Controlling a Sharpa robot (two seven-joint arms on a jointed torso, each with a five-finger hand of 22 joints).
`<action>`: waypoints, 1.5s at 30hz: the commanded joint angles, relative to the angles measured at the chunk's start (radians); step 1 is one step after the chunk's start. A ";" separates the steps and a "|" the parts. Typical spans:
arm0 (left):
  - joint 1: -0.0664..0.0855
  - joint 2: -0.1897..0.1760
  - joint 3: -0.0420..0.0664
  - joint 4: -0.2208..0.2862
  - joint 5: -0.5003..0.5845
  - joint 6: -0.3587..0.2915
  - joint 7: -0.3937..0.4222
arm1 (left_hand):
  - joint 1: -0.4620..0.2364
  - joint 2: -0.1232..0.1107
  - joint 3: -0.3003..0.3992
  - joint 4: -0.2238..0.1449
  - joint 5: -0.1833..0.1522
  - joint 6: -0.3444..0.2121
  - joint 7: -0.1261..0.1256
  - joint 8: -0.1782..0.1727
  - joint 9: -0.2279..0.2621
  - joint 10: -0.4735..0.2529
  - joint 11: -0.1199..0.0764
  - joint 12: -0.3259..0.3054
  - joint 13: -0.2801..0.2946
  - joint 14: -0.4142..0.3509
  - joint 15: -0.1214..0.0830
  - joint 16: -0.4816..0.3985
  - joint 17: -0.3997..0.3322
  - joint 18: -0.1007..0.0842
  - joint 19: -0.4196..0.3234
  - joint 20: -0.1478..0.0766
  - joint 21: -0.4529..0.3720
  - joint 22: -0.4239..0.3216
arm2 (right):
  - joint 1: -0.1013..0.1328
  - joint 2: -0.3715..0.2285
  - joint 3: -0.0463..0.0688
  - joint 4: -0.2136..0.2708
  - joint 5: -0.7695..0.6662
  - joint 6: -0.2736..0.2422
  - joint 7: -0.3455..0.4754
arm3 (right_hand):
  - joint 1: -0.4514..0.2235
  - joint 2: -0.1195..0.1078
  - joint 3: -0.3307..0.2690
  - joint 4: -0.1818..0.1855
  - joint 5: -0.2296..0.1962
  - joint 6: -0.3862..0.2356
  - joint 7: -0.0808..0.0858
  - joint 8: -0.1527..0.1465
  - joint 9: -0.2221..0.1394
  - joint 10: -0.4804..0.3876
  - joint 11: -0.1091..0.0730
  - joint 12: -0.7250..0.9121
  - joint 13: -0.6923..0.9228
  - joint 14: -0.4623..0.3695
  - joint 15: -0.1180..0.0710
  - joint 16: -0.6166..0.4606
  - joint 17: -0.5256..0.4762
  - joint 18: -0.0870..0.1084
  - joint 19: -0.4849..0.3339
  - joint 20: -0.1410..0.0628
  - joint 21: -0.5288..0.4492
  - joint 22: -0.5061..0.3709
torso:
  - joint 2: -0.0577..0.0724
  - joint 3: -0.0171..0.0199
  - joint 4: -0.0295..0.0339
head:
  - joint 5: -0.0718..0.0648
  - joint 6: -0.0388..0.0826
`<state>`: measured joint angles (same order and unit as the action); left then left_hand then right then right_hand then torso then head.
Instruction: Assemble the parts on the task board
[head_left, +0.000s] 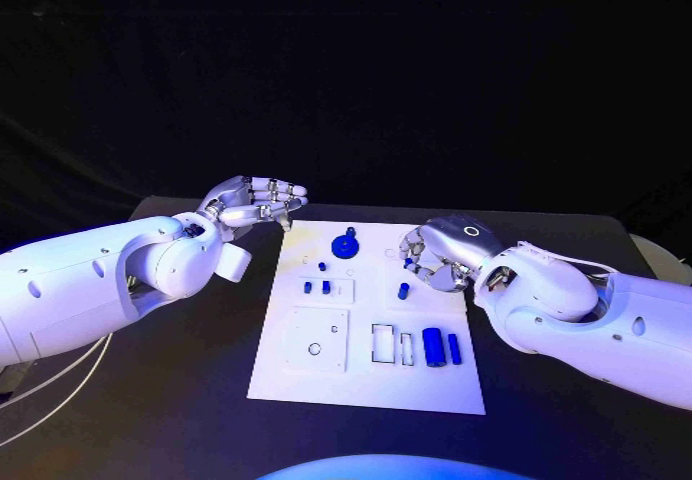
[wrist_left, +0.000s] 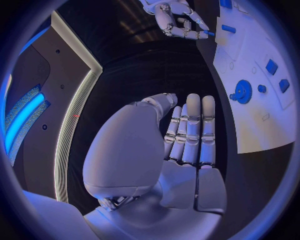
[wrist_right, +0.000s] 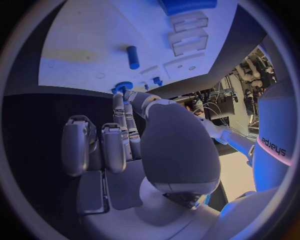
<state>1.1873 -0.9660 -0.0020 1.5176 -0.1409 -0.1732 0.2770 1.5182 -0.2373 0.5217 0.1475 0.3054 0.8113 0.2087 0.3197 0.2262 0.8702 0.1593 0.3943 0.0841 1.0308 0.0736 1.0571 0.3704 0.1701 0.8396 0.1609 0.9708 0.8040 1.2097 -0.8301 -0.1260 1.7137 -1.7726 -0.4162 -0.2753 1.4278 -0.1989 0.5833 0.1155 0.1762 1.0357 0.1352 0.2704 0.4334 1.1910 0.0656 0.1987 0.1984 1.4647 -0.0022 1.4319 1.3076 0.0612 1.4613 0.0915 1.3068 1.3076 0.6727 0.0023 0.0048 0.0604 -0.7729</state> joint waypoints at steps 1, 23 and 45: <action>0.001 0.007 0.001 -0.001 0.004 0.007 0.007 | 0.000 -0.007 0.002 -0.004 0.001 -0.008 0.016 -0.005 -0.001 -0.003 0.000 0.005 -0.001 -0.009 0.000 -0.004 -0.002 0.014 -0.007 0.003 -0.005 0.001 | -0.004 0.021 0.001 0.027 0.016 -0.023 0.015 | -0.009 0.000 0.000 -0.006 0.005 0.007 -0.002 0.004 0.001 0.005 0.000 -0.004 0.000 0.055 -0.008 0.006 0.017 -0.012 0.017 0.001 0.003 0.185 | -0.002 -0.0008 0.0033 | 0.014 -0.001; 0.001 0.048 0.000 0.006 0.005 -0.010 0.020 | 0.000 -0.007 0.003 -0.006 0.001 -0.009 0.016 -0.005 -0.002 -0.005 0.000 0.006 -0.001 -0.010 0.001 -0.005 -0.003 0.014 -0.008 0.003 -0.005 0.001 | -0.134 0.206 -0.009 -0.039 0.011 -0.025 0.065 | -0.009 0.002 0.003 -0.010 0.008 0.007 -0.001 0.003 0.001 0.006 -0.001 -0.007 -0.001 0.055 -0.009 0.005 0.015 -0.012 0.017 0.000 0.004 0.186 | -0.002 -0.0037 0.0066 | 0.110 -0.041; 0.001 0.060 0.000 0.012 0.005 -0.006 0.017 | 0.000 -0.007 0.003 -0.007 0.001 -0.010 0.016 -0.005 -0.002 -0.006 0.000 0.006 -0.002 -0.011 0.001 -0.007 -0.004 0.014 -0.008 0.004 -0.005 0.001 | -0.174 0.256 -0.015 -0.109 0.006 -0.005 0.073 | -0.012 0.002 0.004 -0.011 0.009 0.005 0.000 0.002 0.001 0.006 0.000 -0.009 -0.001 0.054 -0.009 0.005 0.015 -0.014 0.021 0.000 0.015 0.190 | -0.002 -0.0033 0.0038 | 0.142 -0.064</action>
<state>1.1873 -0.9081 -0.0026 1.5260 -0.1408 -0.1823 0.2822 1.5182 -0.2372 0.5244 0.1448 0.3054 0.8077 0.2050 0.3197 0.2255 0.8703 0.1592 0.3943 0.0834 1.0272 0.0772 1.0571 0.3674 0.1701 0.8362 0.1644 0.9708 0.8040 1.0365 -0.5754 -0.1408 1.6068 -1.7554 -0.4365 -0.2102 1.4277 -0.1989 0.5890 0.1099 0.1800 1.0340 0.1340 0.2699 0.4335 1.1940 0.0669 0.1945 0.1975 1.4647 -0.0021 1.4319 1.3076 0.0613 1.4611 0.0915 1.3183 1.3080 0.6709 -0.0007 0.0092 0.2018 -0.8360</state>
